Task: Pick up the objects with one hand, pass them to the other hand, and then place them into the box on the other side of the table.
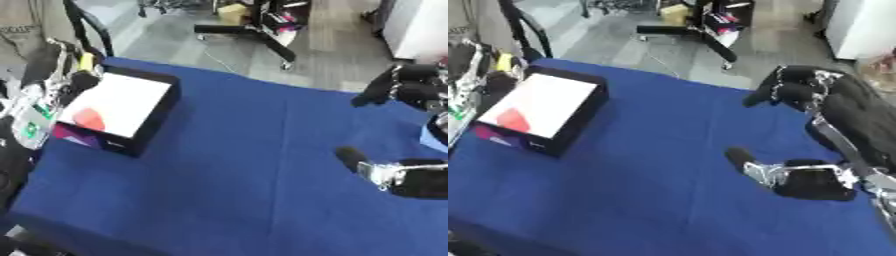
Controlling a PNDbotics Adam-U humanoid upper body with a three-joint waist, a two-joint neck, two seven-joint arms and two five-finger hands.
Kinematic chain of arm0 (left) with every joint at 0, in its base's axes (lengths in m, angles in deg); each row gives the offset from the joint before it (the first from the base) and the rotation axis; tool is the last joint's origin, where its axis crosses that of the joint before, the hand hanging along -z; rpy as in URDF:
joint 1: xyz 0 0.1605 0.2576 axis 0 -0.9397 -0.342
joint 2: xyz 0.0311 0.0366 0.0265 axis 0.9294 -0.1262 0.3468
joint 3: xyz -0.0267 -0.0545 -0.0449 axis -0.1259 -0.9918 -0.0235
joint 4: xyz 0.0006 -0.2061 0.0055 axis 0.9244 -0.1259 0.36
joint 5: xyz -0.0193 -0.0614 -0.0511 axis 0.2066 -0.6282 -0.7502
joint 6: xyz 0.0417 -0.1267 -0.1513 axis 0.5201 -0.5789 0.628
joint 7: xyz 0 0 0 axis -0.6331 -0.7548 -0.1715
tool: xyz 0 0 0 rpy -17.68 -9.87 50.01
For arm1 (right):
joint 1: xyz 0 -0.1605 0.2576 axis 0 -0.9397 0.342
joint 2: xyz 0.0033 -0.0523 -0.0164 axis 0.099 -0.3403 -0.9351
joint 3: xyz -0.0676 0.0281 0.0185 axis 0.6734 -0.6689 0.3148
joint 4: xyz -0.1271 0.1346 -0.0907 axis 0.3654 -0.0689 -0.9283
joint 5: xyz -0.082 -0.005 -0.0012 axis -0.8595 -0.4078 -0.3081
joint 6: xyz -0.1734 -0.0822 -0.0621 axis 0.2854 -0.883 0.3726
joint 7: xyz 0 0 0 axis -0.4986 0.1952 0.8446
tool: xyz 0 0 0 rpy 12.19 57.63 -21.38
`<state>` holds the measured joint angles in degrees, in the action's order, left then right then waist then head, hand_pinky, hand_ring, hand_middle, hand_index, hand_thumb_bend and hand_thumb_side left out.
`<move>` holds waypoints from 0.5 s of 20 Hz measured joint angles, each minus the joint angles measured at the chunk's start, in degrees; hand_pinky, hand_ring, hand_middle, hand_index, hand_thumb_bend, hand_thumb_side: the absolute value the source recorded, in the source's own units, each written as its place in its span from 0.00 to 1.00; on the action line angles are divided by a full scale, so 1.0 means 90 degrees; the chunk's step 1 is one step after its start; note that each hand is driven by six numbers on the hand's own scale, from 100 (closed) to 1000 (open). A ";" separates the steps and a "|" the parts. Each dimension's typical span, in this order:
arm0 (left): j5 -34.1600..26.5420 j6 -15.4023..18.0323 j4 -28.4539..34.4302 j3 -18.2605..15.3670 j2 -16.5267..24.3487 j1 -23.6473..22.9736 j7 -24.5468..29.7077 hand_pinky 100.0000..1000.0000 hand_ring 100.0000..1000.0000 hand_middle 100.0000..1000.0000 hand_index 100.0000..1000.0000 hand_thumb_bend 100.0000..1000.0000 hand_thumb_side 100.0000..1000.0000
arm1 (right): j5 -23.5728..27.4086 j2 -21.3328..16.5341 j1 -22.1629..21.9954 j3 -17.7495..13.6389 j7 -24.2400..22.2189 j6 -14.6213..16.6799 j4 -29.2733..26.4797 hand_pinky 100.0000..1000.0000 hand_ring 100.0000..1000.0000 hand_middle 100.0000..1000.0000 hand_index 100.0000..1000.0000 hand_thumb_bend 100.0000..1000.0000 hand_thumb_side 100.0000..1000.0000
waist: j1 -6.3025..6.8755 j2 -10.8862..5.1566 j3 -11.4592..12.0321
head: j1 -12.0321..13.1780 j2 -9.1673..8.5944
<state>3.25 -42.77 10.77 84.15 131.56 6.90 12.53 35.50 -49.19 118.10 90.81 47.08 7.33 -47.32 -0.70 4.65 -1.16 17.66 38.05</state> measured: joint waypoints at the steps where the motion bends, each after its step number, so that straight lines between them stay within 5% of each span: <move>1: 0.0145 -0.0023 -0.0163 0.0001 -0.0030 0.0036 0.0057 0.49 0.24 0.24 0.55 0.00 0.07 | 0.0000 0.0000 0.0000 0.0010 -0.0004 -0.0002 0.0000 0.51 0.50 0.53 0.63 0.33 0.45 | -0.0007 0.0000 0.0000 | 0.0010 -0.0011; 2: 0.0278 -0.0028 -0.0306 0.0004 -0.0065 0.0080 0.0122 0.56 0.38 0.36 0.65 0.01 0.19 | 0.0001 0.0000 0.0000 0.0023 -0.0010 -0.0003 0.0000 0.51 0.50 0.53 0.63 0.33 0.45 | -0.0015 0.0000 -0.0003 | 0.0019 -0.0017; 3: 0.0387 -0.0017 -0.0428 0.0005 -0.0102 0.0120 0.0184 0.64 0.54 0.53 0.76 0.28 0.37 | 0.0001 0.0000 -0.0001 0.0027 -0.0014 -0.0002 0.0000 0.51 0.50 0.53 0.63 0.33 0.45 | -0.0020 0.0000 -0.0007 | 0.0024 -0.0019; 4: 0.0471 0.0001 -0.0514 0.0005 -0.0133 0.0148 0.0226 0.66 0.58 0.56 0.78 0.36 0.41 | 0.0002 0.0000 -0.0003 0.0028 -0.0018 -0.0001 0.0000 0.51 0.50 0.53 0.63 0.33 0.45 | -0.0022 0.0000 -0.0011 | 0.0024 -0.0022; 5: 0.0533 0.0017 -0.0564 0.0004 -0.0162 0.0179 0.0244 0.72 0.72 0.71 0.84 0.60 0.53 | 0.0003 0.0001 -0.0003 0.0028 -0.0023 0.0003 0.0000 0.51 0.50 0.53 0.63 0.32 0.45 | -0.0025 0.0000 -0.0013 | 0.0021 -0.0030; 8: 0.0606 0.0024 -0.0577 -0.0017 -0.0215 0.0257 0.0103 0.76 0.83 0.83 0.91 0.85 0.60 | 0.0003 0.0001 -0.0006 0.0029 -0.0030 0.0009 0.0000 0.51 0.50 0.53 0.63 0.32 0.45 | -0.0040 0.0000 -0.0017 | 0.0003 -0.0046; 10: 0.0537 -0.0018 -0.0515 -0.0080 -0.0237 0.0262 -0.0163 0.78 0.86 0.87 0.93 0.89 0.61 | 0.0003 0.0001 -0.0008 0.0029 -0.0031 0.0009 0.0000 0.51 0.50 0.53 0.63 0.32 0.45 | -0.0041 0.0000 -0.0016 | -0.0005 -0.0048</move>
<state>8.09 -42.93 6.14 83.43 129.43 9.26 11.07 35.53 -49.17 118.03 91.07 46.81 7.41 -47.32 -1.07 4.65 -1.31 17.61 37.62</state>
